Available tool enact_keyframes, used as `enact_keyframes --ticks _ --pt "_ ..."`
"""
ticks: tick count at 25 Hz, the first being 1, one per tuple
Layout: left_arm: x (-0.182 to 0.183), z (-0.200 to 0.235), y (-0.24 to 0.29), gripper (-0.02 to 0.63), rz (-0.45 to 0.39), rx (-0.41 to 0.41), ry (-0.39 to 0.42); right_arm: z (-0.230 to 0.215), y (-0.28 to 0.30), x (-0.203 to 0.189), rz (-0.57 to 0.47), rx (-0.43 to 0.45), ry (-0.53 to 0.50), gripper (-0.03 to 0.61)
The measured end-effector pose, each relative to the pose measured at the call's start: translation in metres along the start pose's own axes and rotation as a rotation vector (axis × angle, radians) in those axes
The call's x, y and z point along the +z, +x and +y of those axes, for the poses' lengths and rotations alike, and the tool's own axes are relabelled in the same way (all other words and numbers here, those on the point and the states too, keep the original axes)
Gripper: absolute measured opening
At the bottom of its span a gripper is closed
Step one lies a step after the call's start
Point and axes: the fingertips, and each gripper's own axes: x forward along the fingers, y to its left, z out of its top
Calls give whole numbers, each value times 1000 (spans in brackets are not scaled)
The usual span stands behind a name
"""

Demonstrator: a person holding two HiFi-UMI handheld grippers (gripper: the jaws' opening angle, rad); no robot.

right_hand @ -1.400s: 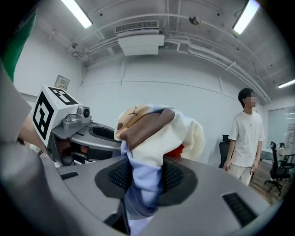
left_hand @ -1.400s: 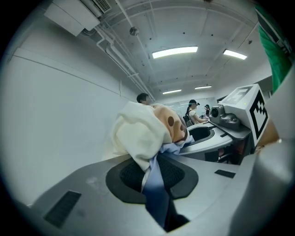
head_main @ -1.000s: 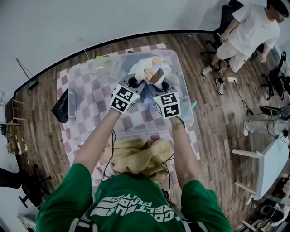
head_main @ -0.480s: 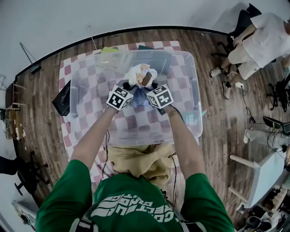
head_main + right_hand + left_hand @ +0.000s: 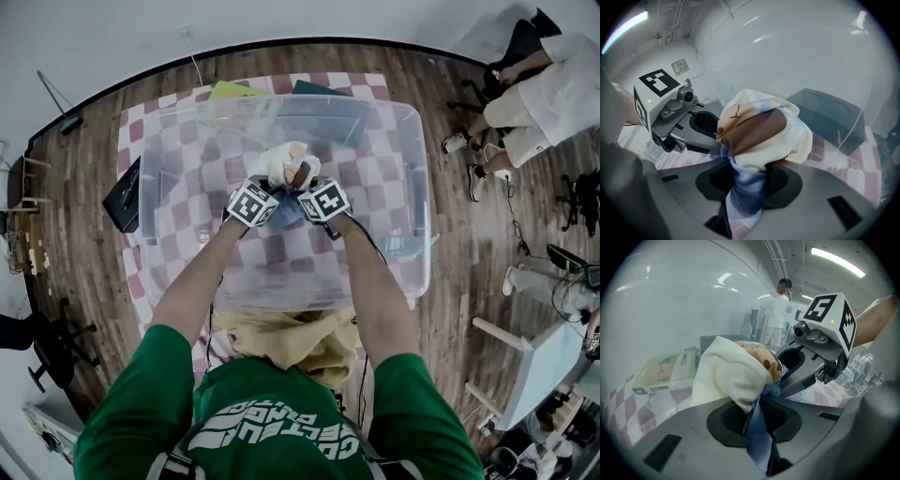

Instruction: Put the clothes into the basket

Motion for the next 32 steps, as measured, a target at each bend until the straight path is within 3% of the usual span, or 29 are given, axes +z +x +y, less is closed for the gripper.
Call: enact_keyframes --ticks 8,14,17,25,30,32 --pt "-7 0 7 61 29 -2 27 -5 1 -6 -1 -13 32 175" --pt "-2 9 -10 188 62 46 40 -7 -16 -7 31 -26 21 260" --pt "1 12 -28 212 52 67 33 -7 -34 -8 32 -45 39 273" --pt "39 5 -93 212 -59 118 60 -8 -107 16 -63 -158 29 275" --pt "70 -18 -142 212 -174 141 114 16 -166 51 -223 -266 -35 269" --pt "83 -35 -164 208 -227 138 153 37 -194 67 -283 -309 -98 234"
